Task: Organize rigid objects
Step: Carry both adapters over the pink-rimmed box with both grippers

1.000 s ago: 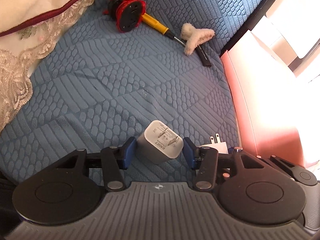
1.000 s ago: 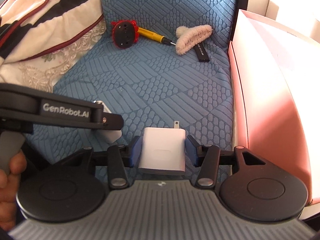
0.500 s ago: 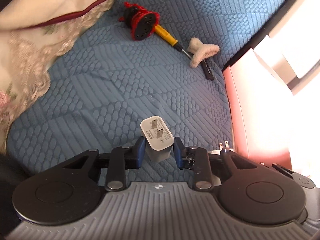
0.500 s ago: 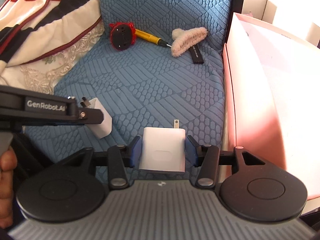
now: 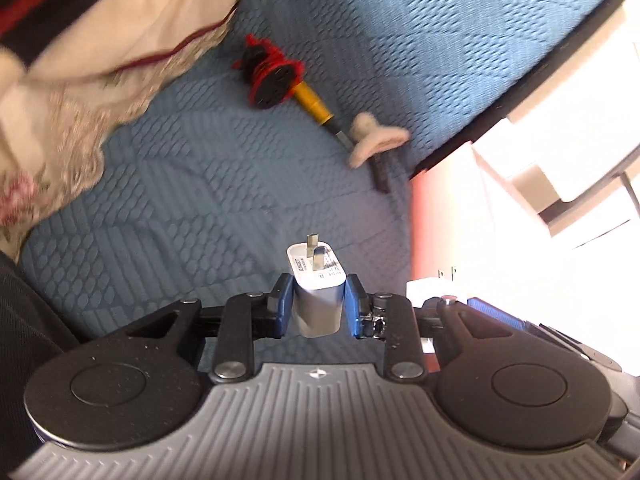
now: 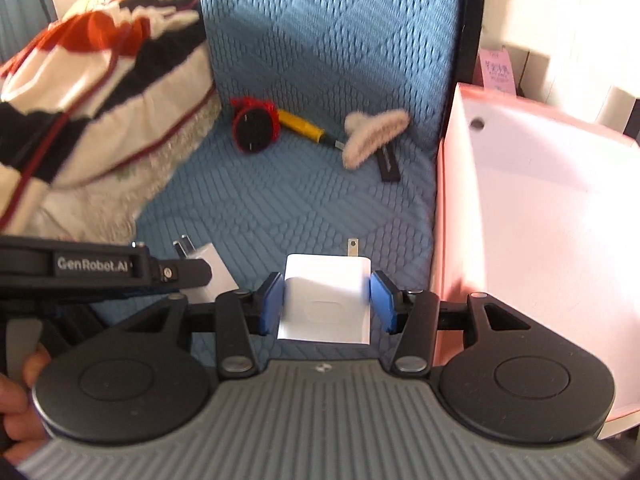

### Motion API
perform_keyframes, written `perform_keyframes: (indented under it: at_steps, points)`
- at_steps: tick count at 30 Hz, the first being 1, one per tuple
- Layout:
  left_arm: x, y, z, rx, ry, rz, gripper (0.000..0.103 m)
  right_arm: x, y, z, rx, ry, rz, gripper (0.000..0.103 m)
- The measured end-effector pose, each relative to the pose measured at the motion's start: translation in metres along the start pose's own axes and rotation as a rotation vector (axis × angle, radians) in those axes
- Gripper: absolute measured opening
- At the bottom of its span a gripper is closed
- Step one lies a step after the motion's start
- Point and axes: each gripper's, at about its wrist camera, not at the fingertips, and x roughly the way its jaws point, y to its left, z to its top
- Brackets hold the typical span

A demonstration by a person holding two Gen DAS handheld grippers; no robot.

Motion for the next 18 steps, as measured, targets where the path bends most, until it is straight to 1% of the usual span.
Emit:
perform_keyframes:
  at_steps: [3, 8, 13, 18]
  points:
    - [-0.018, -0.020, 0.009, 0.031, -0.023, -0.007, 0.032, -0.018, -0.005, 0.012, 0.004, -0.035, 0.011, 0.051]
    - [-0.034, -0.054, 0.026, 0.083, -0.059, 0.008, 0.032, -0.040, -0.016, 0.030, 0.010, -0.073, -0.008, 0.051]
    - [-0.044, -0.086, 0.039, 0.099, -0.086, -0.028, 0.032, -0.061, -0.036, 0.045, 0.022, -0.111, -0.019, 0.051]
    - [-0.048, -0.128, 0.050, 0.124, -0.115, -0.057, 0.032, -0.077, -0.061, 0.059, 0.017, -0.141, -0.045, 0.051]
